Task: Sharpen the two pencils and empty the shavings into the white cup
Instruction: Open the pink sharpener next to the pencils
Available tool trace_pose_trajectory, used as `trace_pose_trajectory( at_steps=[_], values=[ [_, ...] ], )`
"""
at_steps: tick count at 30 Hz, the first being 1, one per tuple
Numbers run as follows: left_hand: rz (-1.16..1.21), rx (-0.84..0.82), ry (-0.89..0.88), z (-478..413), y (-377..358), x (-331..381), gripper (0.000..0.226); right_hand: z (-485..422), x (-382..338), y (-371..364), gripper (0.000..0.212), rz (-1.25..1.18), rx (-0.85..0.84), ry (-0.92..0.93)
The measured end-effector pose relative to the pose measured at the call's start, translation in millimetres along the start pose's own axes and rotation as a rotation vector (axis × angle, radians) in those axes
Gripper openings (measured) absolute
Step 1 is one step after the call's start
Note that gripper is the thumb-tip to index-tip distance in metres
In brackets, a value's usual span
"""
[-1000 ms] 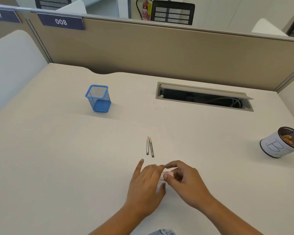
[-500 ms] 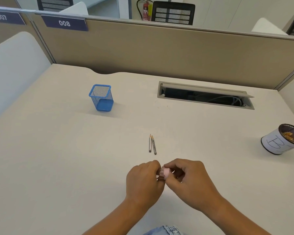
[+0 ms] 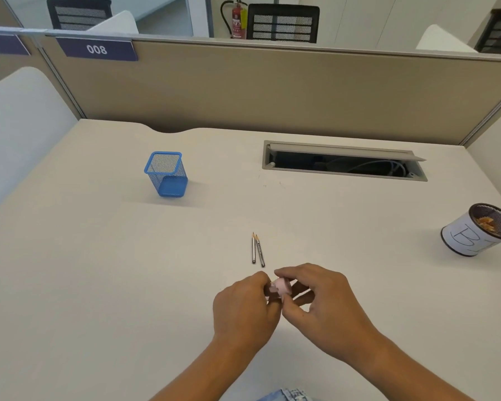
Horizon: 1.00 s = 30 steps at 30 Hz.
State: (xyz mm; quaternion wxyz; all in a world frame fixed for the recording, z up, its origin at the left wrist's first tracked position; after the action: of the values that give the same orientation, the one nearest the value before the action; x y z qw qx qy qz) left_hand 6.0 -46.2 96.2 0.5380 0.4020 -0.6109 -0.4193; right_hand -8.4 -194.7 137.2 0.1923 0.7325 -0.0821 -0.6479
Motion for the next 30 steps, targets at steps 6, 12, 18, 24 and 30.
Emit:
trace_pose_trajectory(
  at_steps=[6, 12, 18, 24, 30],
  values=[
    [-0.005, -0.028, -0.069, -0.8, 0.1, 2.4, 0.017, -1.9, 3.0, 4.4, 0.021, 0.029, -0.006, -0.023],
    [0.019, -0.047, -0.054, -0.4, -6.0, 6.6, 0.027, -1.7, 6.2, -0.4, 0.022, 0.028, -0.062, -0.029],
    [0.064, -0.08, -0.08, -1.1, -12.3, 0.1, 0.013, -5.7, 12.4, -3.1, 0.018, 0.047, -0.077, -0.078],
    [0.179, -0.102, -0.03, -2.4, -16.4, -7.1, 0.02, -29.0, 20.9, -1.2, 0.026, -0.024, -0.033, -0.189],
    [0.202, -0.153, 0.021, -15.3, -16.0, -21.6, 0.023, -51.8, 21.4, -4.9, 0.012, -0.127, -0.217, -0.207]
  ],
)
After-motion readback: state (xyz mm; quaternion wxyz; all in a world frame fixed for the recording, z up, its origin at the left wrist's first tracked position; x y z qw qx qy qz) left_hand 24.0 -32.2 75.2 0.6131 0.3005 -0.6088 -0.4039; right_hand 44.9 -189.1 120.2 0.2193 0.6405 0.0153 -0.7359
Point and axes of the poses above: each hand's wrist, its own z-axis away from the middle knuckle, its own y-axis out of the back of the hand, x = y × z, the point moved 1 cm from there along -z, towards the middle knuckle, and after that the axes turned 12 degrees about -z, right-handed, at the moved point
